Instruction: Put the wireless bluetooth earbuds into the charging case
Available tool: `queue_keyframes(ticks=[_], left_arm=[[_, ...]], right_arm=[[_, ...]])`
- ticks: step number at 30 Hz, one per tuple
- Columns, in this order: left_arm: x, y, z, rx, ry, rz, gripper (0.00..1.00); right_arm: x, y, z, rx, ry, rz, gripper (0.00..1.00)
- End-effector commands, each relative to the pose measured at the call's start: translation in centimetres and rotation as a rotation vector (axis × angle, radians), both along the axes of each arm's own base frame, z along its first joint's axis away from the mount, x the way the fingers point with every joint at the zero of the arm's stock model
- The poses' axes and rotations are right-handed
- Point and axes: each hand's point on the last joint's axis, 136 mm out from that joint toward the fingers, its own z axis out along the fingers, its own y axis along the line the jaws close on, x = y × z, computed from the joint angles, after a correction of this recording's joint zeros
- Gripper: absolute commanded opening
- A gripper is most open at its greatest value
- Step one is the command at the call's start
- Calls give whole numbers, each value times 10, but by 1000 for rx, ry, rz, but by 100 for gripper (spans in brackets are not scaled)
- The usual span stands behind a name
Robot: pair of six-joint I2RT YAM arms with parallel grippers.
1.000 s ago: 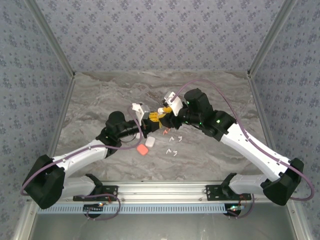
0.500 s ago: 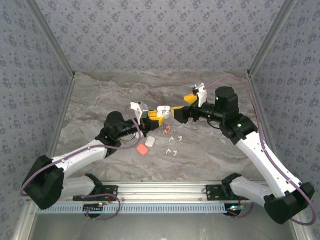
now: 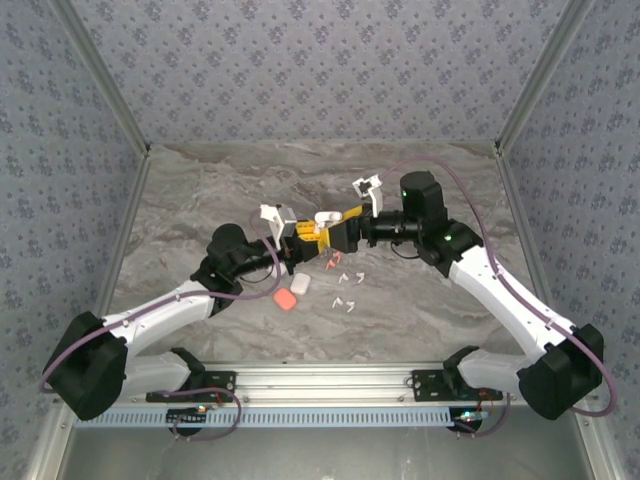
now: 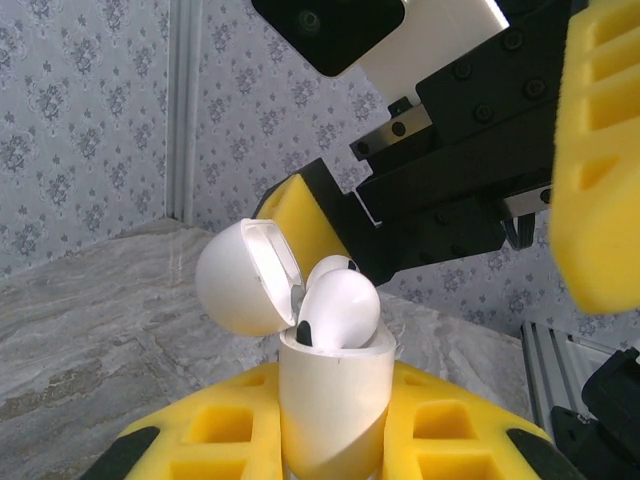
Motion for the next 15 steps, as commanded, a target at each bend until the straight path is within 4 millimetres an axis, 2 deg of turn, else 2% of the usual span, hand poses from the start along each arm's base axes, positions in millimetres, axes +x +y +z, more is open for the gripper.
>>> queue_keyframes(ticks=[1, 7, 15], left_arm=[[-9, 1, 30, -61, -67, -29, 0], [-9, 2, 29, -52, -67, -18, 0], [-7, 3, 25, -43, -61, -4, 0]], right_arm=[[-8, 7, 31, 62, -53, 58, 100], [-18, 7, 42, 73, -93, 90, 100], [-31, -6, 42, 58, -146, 67, 100]])
